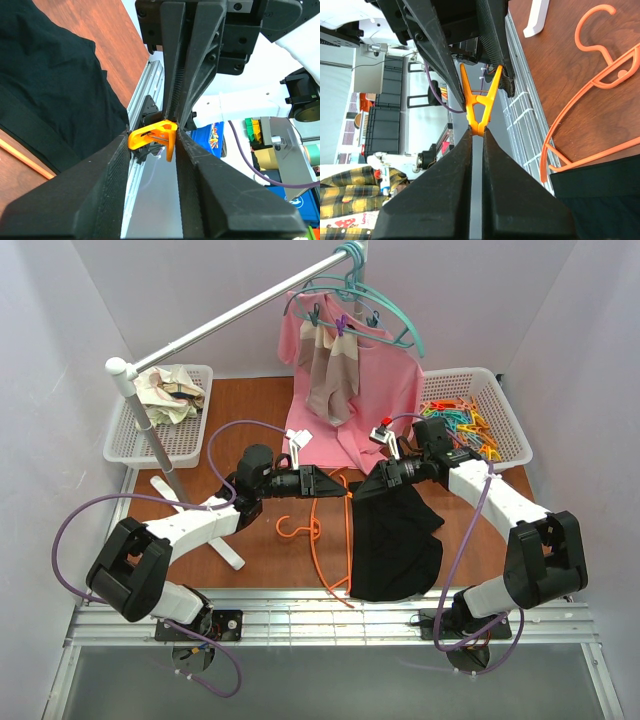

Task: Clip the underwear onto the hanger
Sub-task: Pick up the clamp at the center of the board.

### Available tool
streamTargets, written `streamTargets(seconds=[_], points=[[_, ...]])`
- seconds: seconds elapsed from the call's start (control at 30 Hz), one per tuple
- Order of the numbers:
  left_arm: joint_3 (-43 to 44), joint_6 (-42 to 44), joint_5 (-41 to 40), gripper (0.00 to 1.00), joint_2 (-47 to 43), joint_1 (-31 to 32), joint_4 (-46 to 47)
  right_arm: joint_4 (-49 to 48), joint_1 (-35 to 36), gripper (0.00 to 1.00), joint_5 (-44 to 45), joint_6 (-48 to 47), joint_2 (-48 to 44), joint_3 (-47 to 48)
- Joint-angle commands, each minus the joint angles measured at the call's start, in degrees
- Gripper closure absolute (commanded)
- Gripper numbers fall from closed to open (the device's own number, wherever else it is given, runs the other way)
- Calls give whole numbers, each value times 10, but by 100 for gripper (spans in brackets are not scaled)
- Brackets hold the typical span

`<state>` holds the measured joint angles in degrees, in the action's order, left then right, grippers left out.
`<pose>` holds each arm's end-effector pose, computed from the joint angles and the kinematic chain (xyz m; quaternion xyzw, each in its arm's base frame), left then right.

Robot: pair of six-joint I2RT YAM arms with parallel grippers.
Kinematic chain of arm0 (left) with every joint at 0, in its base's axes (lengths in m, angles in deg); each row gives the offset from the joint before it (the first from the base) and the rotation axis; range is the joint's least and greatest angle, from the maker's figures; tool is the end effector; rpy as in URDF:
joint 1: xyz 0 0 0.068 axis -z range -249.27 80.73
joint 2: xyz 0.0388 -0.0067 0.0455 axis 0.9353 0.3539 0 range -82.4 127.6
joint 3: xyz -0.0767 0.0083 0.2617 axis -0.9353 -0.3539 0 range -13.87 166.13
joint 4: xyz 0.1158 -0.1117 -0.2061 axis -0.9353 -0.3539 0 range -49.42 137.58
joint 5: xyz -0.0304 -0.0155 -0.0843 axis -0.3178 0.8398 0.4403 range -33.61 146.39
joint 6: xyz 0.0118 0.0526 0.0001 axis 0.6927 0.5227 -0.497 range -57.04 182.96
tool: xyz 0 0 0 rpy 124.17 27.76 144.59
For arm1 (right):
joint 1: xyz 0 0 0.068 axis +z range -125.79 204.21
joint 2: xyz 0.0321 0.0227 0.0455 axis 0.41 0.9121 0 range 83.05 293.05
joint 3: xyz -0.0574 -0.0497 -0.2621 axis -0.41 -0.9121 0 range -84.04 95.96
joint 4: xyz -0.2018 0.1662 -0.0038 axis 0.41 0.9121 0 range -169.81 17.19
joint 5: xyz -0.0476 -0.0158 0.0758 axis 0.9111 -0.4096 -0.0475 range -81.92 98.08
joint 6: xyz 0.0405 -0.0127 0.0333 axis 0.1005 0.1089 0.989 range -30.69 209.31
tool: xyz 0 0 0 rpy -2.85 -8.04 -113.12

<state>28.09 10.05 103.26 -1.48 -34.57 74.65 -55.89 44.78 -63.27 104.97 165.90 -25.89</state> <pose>0.2341 -0.1938 0.2465 0.1347 0.7432 -0.6230 0.2033 0.2608 0.1339 0.2636 -0.2384 0.7504 0.6078 0.1031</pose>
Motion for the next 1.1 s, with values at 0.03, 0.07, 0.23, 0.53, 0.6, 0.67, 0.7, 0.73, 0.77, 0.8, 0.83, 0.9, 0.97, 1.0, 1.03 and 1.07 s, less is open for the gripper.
streamTargets(seconds=[0.03, 0.07, 0.23, 0.53, 0.6, 0.67, 0.7, 0.73, 0.77, 0.8, 0.83, 0.9, 0.97, 1.0, 1.03, 1.07], points=[[6, 0, 7, 71, -5, 5, 14, -11, -4, 99, -12, -15, -3, -14], [7, -2, 8, 71, -4, 5, 14, -11, -4, 99, -15, -15, -4, -15], [7, -5, 15, 74, 1, 5, 27, -10, -3, 99, -18, -19, -4, -30], [9, -12, 30, 86, 13, 7, 43, -11, -4, 99, -11, -20, 0, -29], [9, -13, 29, 92, 13, 6, 43, -11, -3, 98, -6, -21, 2, -25], [9, -12, 30, 96, 14, 7, 42, -11, -4, 89, -2, -20, 4, -23], [9, -13, 29, 97, 16, 6, 38, -11, -4, 80, 0, -20, 3, -22], [9, -13, 29, 98, 17, 7, 37, -11, -3, 75, 2, -20, 4, -22], [10, -13, 27, 100, 18, 7, 35, -11, -4, 72, 6, -20, 2, -21], [11, -13, 26, 100, 19, 6, 28, -11, -4, 69, 9, -20, 1, -21], [12, -12, 24, 100, 20, 6, 26, -11, -3, 66, 12, -20, 0, -21], [13, -12, 23, 100, 24, 7, 20, -11, -5, 65, 18, -20, -3, -20], [15, -12, 22, 100, 28, 6, 18, -11, -5, 64, 20, -20, -5, -21], [16, -11, 19, 100, 30, 6, 13, -10, -5, 64, 22, -20, -6, -22], [16, -6, 16, 100, 31, 6, 8, -10, -7, 62, 32, -21, -8, -23], [16, -3, 10, 100, 31, 7, 1, -11, -10, 61, 39, -20, -14, -23]])
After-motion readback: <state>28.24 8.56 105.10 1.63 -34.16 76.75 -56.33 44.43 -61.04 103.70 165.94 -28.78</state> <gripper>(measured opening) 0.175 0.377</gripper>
